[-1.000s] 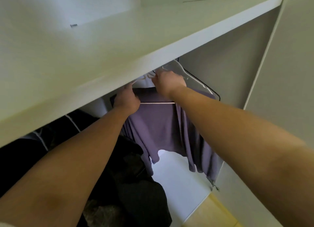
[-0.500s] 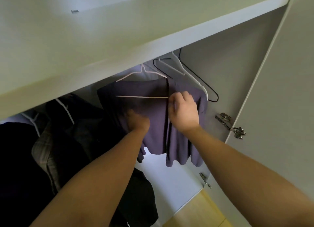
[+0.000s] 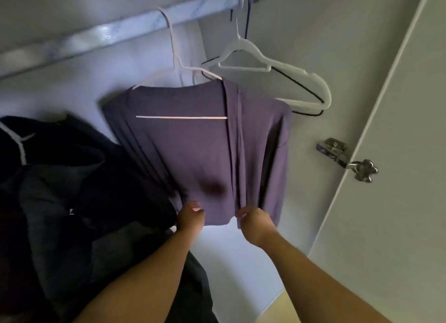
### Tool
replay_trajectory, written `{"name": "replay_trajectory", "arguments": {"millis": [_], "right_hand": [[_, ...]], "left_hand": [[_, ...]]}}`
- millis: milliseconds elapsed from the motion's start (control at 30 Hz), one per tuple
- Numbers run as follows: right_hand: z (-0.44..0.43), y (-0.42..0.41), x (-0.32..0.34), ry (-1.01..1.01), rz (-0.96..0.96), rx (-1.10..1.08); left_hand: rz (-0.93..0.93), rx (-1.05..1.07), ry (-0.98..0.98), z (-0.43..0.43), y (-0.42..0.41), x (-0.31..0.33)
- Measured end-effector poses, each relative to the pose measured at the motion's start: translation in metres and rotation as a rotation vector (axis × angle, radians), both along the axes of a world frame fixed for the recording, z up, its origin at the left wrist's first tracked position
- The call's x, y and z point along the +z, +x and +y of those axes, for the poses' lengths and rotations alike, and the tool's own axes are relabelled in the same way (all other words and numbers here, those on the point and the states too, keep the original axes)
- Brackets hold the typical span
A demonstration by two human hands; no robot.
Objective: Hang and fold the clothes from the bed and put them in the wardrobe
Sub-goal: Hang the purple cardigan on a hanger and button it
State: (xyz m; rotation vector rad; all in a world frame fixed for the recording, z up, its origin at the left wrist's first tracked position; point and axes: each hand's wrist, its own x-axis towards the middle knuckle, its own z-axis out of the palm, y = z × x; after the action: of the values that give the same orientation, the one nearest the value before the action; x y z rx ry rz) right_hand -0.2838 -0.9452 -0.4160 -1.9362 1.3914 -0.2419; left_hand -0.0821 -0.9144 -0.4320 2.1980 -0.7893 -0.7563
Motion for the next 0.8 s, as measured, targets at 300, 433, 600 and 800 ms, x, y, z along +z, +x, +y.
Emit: {"name": "replay_trajectory", "arguments": {"millis": [300,433,600,800], "right_hand": [[-0.032,0.040,-0.129,-0.465,-0.260,-0.174],[-0.048,0.051,-0.158,-0.694,-0.483,-0.312],[-0.069,0.061,-0.167,-0.838,-0.662,-0.565],[-0.085,0.064,-0.147,-0.850,-0.568,-0.747]], "left_hand": [[-0.184,0.123,-0.651,-0.023,0.027,-0.095],[-0.428,0.196,-0.953,-0.036,0.042,-0.115],[-0.666,0.247,-0.927,-0.052,0.054,-0.136],[-0.687,0.374,-0.787,-0.069,0.068,-0.150]]}}
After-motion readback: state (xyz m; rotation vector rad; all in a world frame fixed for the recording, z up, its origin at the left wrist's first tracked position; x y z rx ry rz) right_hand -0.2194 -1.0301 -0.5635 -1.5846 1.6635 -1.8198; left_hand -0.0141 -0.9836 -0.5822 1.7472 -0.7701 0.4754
